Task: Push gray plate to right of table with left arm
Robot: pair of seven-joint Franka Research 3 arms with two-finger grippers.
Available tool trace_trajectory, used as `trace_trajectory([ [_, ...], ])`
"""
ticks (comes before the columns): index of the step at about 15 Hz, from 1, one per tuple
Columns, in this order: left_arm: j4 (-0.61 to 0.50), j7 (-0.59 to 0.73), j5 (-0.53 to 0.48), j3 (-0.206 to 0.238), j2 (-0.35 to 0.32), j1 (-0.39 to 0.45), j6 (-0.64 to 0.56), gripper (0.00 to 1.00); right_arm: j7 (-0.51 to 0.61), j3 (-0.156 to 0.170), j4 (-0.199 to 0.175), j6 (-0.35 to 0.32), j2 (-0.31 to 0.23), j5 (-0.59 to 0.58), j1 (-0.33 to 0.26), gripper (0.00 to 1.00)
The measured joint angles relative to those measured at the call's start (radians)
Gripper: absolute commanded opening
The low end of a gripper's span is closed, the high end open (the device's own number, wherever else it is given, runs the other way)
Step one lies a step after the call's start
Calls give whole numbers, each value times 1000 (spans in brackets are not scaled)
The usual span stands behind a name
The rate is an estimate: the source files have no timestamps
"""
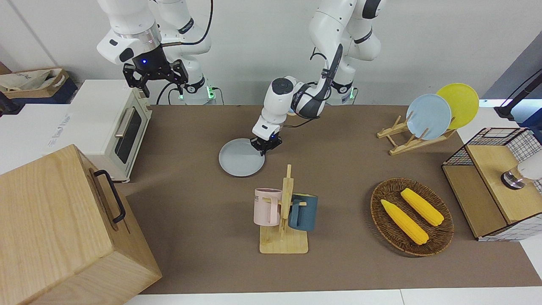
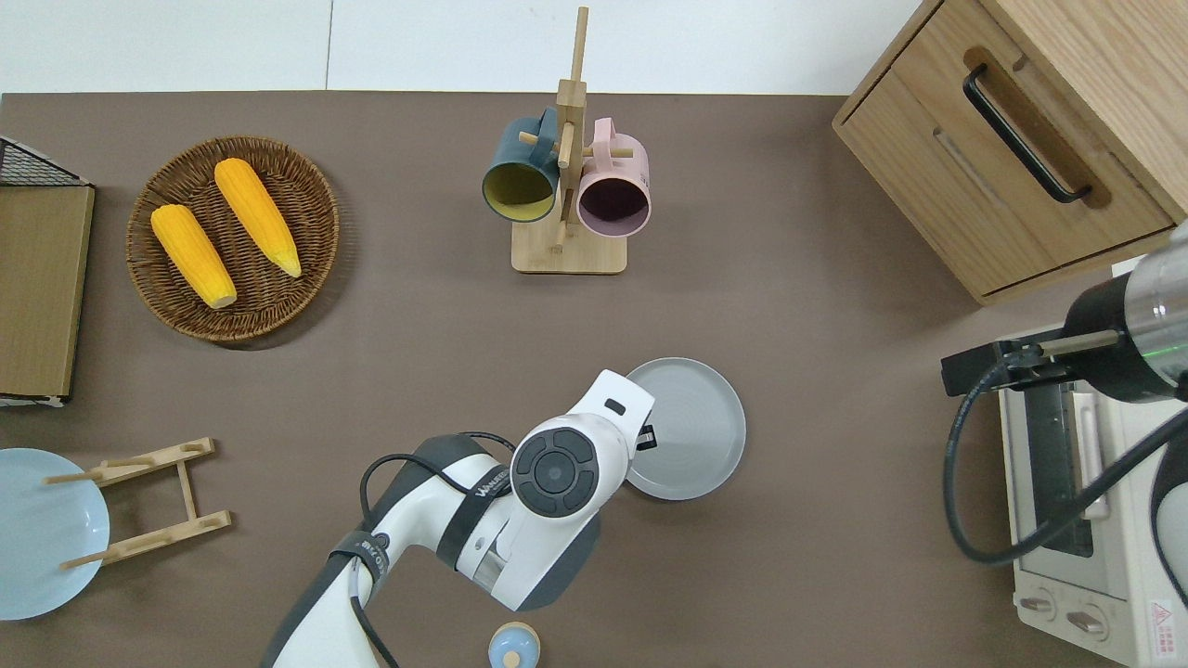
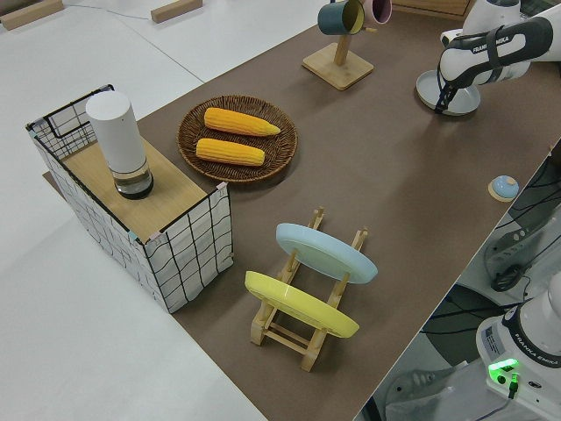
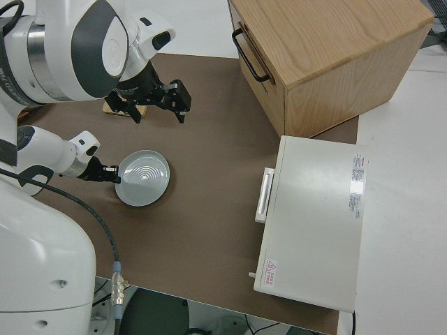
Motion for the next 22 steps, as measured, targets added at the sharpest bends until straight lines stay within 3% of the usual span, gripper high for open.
trace_trajectory([
  [13,151,-83,2,13,95,-97,-65,1,0,0,0,0,0,0,0,983],
  [14,152,-84,2,14,96,-98,-67,59,0,0,0,0,0,0,0,983],
  [15,153,-84,2,14,96,-98,-68,178,0,0,0,0,0,0,0,983],
  [18,155,-84,3,15,98,-98,-72,774,0,0,0,0,0,0,0,983],
  [22,162,-87,42,16,115,-106,-72,901,0,0,0,0,0,0,0,983],
])
